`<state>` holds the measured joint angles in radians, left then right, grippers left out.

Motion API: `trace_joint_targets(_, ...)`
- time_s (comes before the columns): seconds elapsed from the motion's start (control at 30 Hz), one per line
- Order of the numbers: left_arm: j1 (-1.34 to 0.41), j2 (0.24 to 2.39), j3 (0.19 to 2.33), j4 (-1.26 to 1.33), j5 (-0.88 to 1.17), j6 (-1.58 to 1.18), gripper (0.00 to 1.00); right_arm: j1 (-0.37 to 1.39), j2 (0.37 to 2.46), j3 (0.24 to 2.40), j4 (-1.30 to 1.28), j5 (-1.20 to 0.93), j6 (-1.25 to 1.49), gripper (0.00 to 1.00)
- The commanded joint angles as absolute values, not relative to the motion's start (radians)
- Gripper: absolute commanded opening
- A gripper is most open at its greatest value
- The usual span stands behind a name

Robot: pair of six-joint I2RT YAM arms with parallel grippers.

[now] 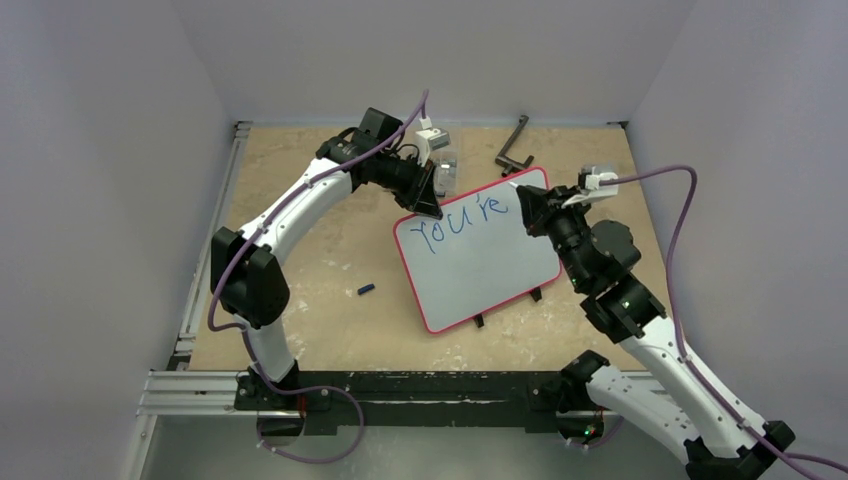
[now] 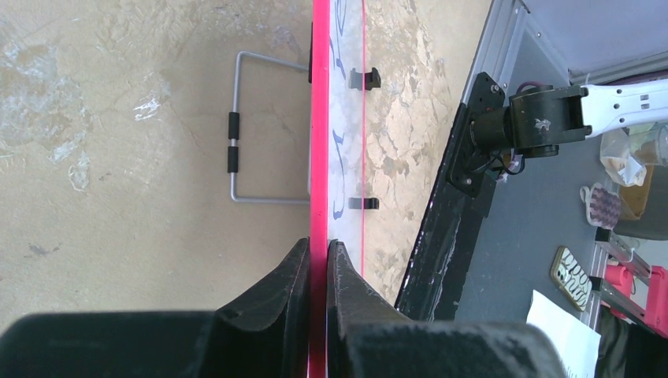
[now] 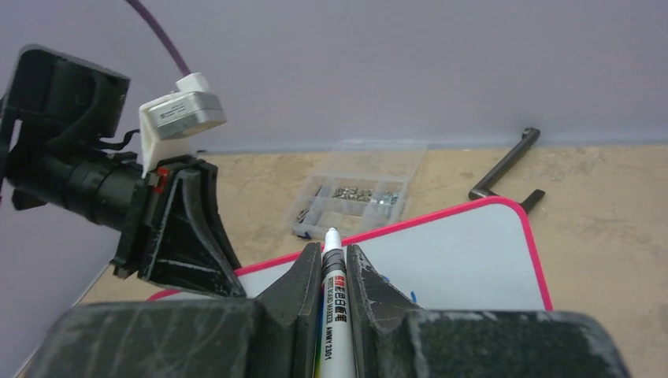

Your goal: Write a sentence on the whiteboard

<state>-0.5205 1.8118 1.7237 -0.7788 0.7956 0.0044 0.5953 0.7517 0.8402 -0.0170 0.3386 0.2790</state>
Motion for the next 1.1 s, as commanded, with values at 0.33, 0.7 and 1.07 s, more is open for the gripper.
trace_joint_targets(0.33, -0.534, 1.759, 1.707, -0.723, 0.794, 0.012, 0.0, 0.595, 0.724, 0.721, 0.026, 0.027, 0.344, 0.0)
trace_joint_targets(0.7, -0.535, 1.711, 1.614, -0.631, 0.733, -0.04, 0.0, 0.599, 0.724, 0.639, 0.062, -0.125, 0.422, 0.0)
trace_joint_targets(1.07, -0.535, 1.722, 1.61, -0.616, 0.685, -0.057, 0.0, 0.718, 0.73, 0.558, 0.149, -0.174, 0.396, 0.0)
